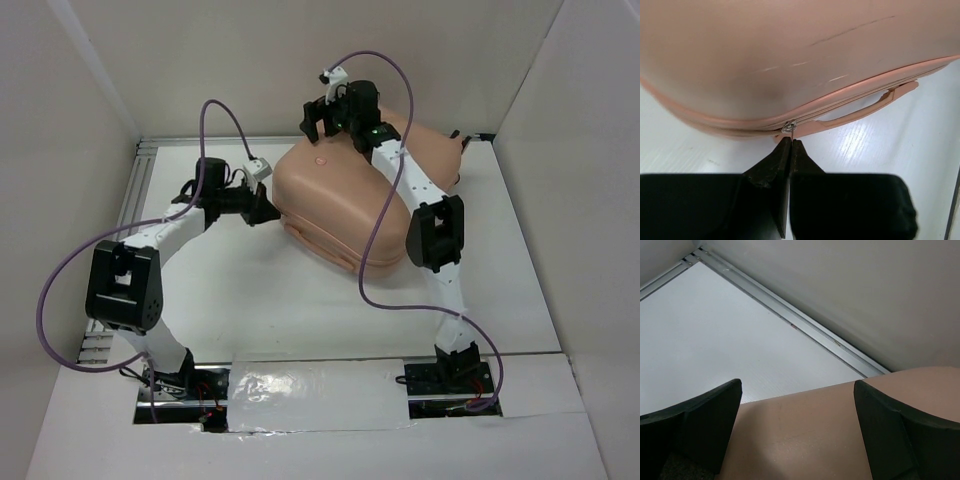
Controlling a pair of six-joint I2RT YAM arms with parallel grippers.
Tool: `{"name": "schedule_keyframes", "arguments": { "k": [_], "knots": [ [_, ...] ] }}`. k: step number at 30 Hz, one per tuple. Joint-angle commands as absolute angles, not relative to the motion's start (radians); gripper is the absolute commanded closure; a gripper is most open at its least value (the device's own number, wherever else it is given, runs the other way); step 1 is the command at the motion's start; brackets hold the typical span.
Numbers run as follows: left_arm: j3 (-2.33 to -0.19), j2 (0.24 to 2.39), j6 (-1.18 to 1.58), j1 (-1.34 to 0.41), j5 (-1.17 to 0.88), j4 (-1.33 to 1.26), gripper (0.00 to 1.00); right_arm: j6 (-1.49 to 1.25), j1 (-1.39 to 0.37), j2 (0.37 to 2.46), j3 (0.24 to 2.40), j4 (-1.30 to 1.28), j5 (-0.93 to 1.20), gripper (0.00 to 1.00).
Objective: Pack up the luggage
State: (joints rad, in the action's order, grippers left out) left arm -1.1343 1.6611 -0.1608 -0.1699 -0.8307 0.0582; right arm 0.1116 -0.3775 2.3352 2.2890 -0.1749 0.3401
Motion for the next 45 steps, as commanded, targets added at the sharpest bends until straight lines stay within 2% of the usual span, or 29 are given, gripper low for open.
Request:
{"name": "schedule_keyframes", "arguments": {
  "k": [1,3,10,14,17,27,31,35,45],
  "knots": [
    [-1.112,1.614,-0.167,-0.248,-0.893,0.011,1.00,0.072,-0.402,2.307,2.339,-0.175,0.175,0.01],
    [-1.046,1.579,-0.126,-0.274,-0.884,-0.024,1.00,0.057,-0.414,2.316,2.339,-0.144,0.092,0.01],
    [-0.896,1.471,-0.061,-0.345,-0.827,-0.092,1.00,0.172,-0.460,2.296,2.206,-0.129,0.103,0.01],
    [-0.851,1.434,-0.020,-0.345,-0.706,-0.115,1.00,0.218,-0.527,2.287,2.129,-0.118,-0.012,0.01],
    [-0.851,1.434,0.031,-0.296,-0.583,-0.144,1.00,0.238,-0.572,2.287,2.088,-0.092,-0.121,0.01],
    [-0.853,1.445,0.089,-0.180,-0.538,-0.267,1.00,0.221,-0.644,2.306,1.973,-0.052,-0.383,0.01],
    [-0.862,1.466,0.098,-0.152,-0.538,-0.310,1.00,0.221,-0.653,2.306,1.921,-0.074,-0.356,0.02],
    [-0.890,1.509,0.063,-0.092,-0.538,-0.337,1.00,0.212,-0.621,2.287,1.901,-0.094,-0.229,0.07],
    [-1.034,1.658,-0.075,0.000,-0.660,-0.347,1.00,0.144,-0.562,2.269,1.882,-0.123,-0.022,0.14]
  ]
}}
